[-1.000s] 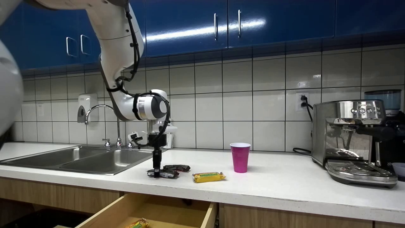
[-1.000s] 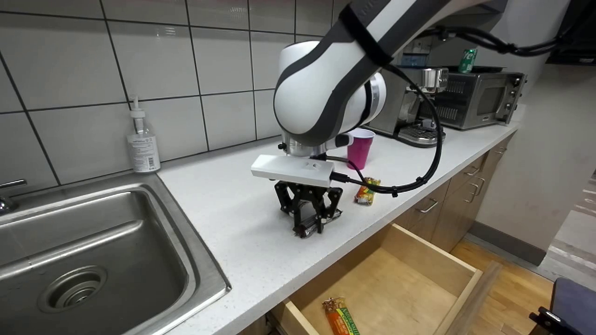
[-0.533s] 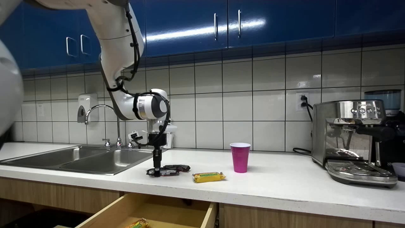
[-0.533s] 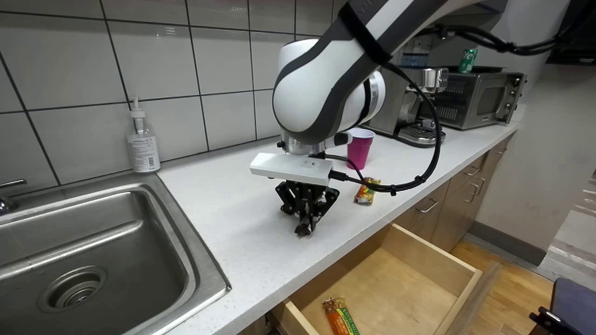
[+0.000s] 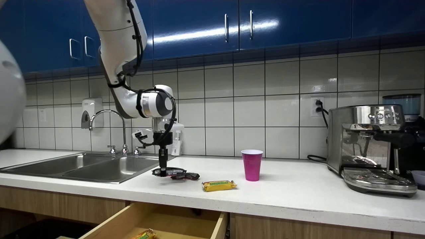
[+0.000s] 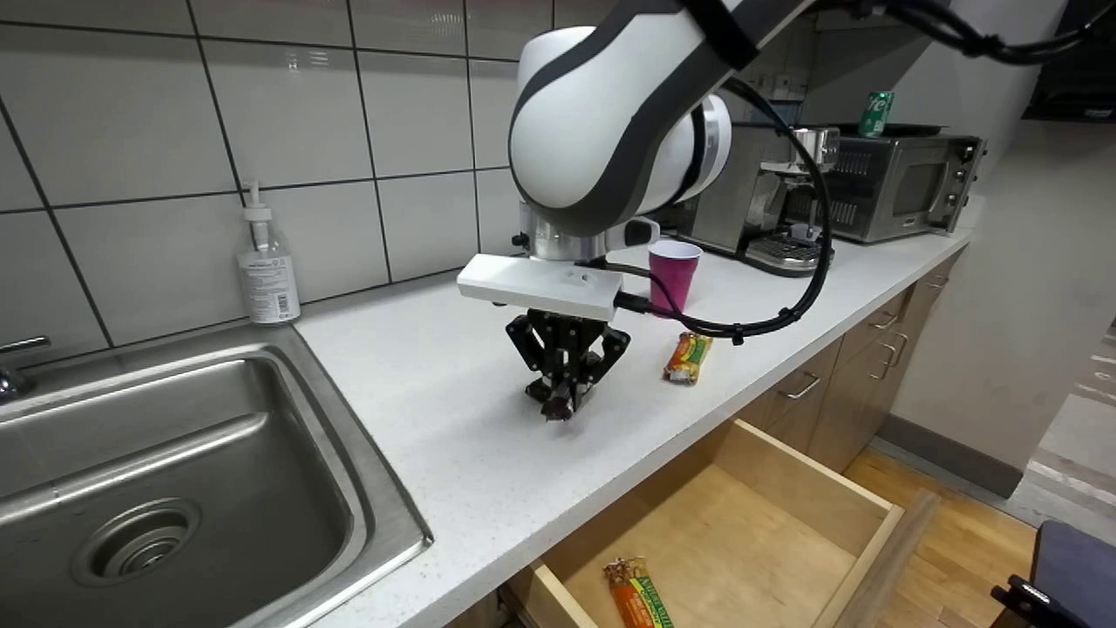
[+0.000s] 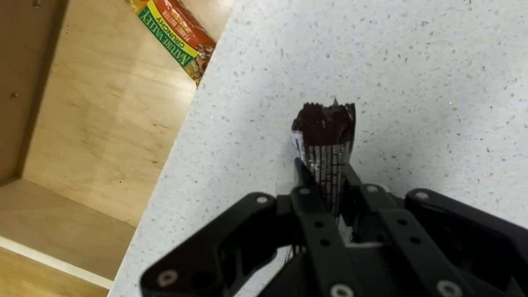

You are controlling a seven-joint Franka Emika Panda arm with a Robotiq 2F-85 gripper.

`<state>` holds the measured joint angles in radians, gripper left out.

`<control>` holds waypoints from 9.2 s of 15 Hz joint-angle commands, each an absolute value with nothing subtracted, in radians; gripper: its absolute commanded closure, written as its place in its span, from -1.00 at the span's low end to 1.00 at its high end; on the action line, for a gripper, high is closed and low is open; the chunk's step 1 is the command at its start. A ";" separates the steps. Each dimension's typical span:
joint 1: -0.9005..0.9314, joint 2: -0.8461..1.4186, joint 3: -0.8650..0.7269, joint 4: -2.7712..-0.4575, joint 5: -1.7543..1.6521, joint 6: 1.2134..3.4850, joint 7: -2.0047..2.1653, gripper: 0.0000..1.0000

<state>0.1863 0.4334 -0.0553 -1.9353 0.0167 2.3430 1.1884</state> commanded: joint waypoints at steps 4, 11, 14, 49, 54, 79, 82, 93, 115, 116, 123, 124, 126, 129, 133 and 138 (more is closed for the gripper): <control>0.199 0.267 -0.040 -2.123 -0.009 2.338 1.202 0.91; 0.187 0.118 -0.008 -2.326 -0.001 2.333 1.198 0.91; 0.182 0.060 0.006 -2.399 -0.007 2.321 1.200 0.91; 0.199 0.323 0.041 -2.347 -0.187 2.340 1.056 0.91; 0.202 0.358 0.010 -2.333 -0.204 2.351 1.058 0.91; 0.174 0.161 -0.023 -2.420 -0.173 2.406 1.033 -1.00; 0.163 0.113 -0.015 -2.409 -0.166 2.390 1.019 -1.00; 0.130 0.155 -0.001 -2.266 -0.019 2.384 0.933 -1.00; 0.160 0.435 -0.081 -1.905 -0.049 2.334 1.159 -1.00; 0.159 0.445 -0.084 -1.895 -0.047 2.332 1.170 -1.00; 0.177 0.508 -0.123 -1.826 -0.079 2.333 1.277 -1.00; 0.178 0.518 -0.127 -1.816 -0.082 2.331 1.289 -1.00; 0.184 0.540 -0.135 -1.791 -0.093 2.327 1.323 -1.00; 0.192 0.575 -0.141 -1.751 -0.106 2.322 1.364 -1.00; 0.196 0.618 -0.142 -1.705 -0.104 2.312 1.391 -1.00; 0.189 0.650 -0.141 -1.668 -0.095 2.300 1.394 -1.00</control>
